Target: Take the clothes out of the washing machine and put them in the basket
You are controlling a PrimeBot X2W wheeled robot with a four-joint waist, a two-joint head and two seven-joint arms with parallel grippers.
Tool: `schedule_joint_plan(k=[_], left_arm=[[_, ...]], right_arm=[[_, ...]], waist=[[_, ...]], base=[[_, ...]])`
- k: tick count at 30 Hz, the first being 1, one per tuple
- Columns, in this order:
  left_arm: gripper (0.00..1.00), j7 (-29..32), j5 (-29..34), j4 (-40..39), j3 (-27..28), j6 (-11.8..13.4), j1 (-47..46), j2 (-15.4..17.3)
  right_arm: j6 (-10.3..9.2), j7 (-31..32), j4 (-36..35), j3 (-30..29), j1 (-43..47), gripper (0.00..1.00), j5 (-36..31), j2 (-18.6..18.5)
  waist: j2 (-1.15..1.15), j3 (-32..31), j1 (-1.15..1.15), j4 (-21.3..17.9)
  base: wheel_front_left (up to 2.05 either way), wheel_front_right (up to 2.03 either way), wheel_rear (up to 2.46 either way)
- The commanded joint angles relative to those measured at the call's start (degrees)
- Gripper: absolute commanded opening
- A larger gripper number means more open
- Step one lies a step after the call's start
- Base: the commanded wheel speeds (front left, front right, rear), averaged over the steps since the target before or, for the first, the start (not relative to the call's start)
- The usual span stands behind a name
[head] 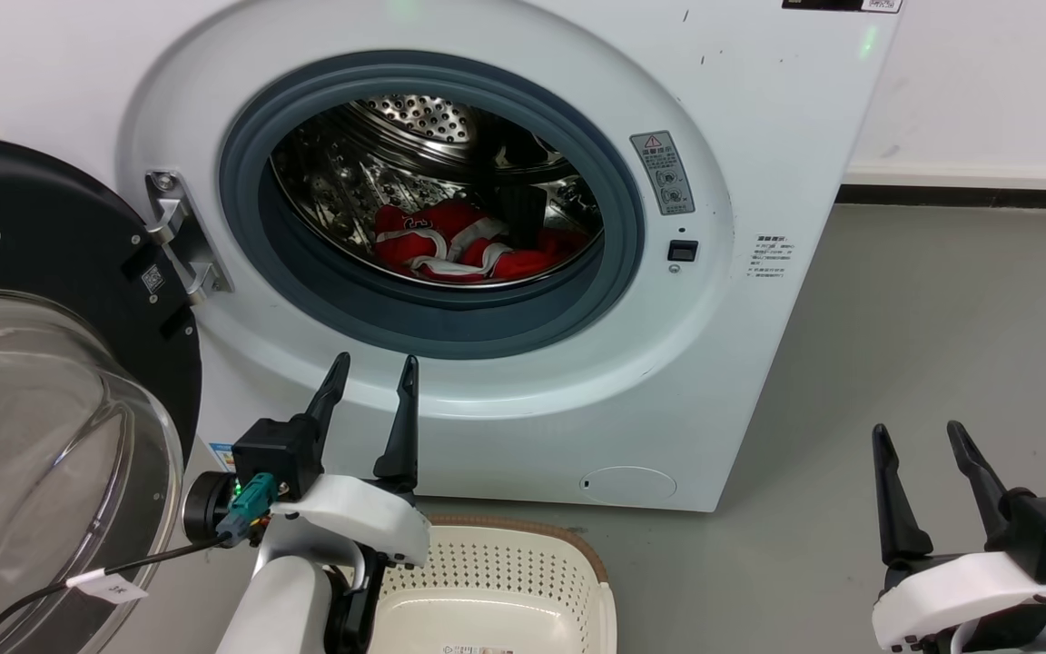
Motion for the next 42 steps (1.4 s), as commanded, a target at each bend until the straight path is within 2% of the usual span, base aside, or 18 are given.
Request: schedule_joint_plan(k=[1, 17, 34, 42], left_arm=[[1.00, -0.5, 1.3, 0.1, -0.1, 0.3, -1.1, 0.1], [1.00, -2.1, 6.9, 1.5, -0.9, 1.0, -1.8, 0.1], [1.00, -2.0, 6.1, 2.3, -0.6, 1.3, -2.3, 0.1], [1.00, -2.0, 5.6, 1.8, -0.5, 2.2, -5.0, 0.1]], right_arm=[[-0.02, -0.4, -0.5, 0.1, 0.3, 1.00, -1.4, 0.0], [-0.02, -1.5, -0.5, 0.4, 1.0, 1.00, -7.0, 0.1], [-0.02, -1.3, -0.2, 0.6, 0.6, 1.00, -6.0, 0.1], [-0.02, -0.7, -2.6, 0.8, -1.7, 1.00, -5.5, 0.1]], waist=[[0.00, 0.0, 0.00, 0.1], [0.00, 0.3, 0.00, 0.4], [0.00, 0.7, 0.00, 0.5], [0.00, 5.2, 0.00, 0.1]], base=[[0.00, 0.00, 0.00], [0.00, 0.00, 0.00], [0.00, 0.00, 0.00], [0.00, 0.00, 0.00]])
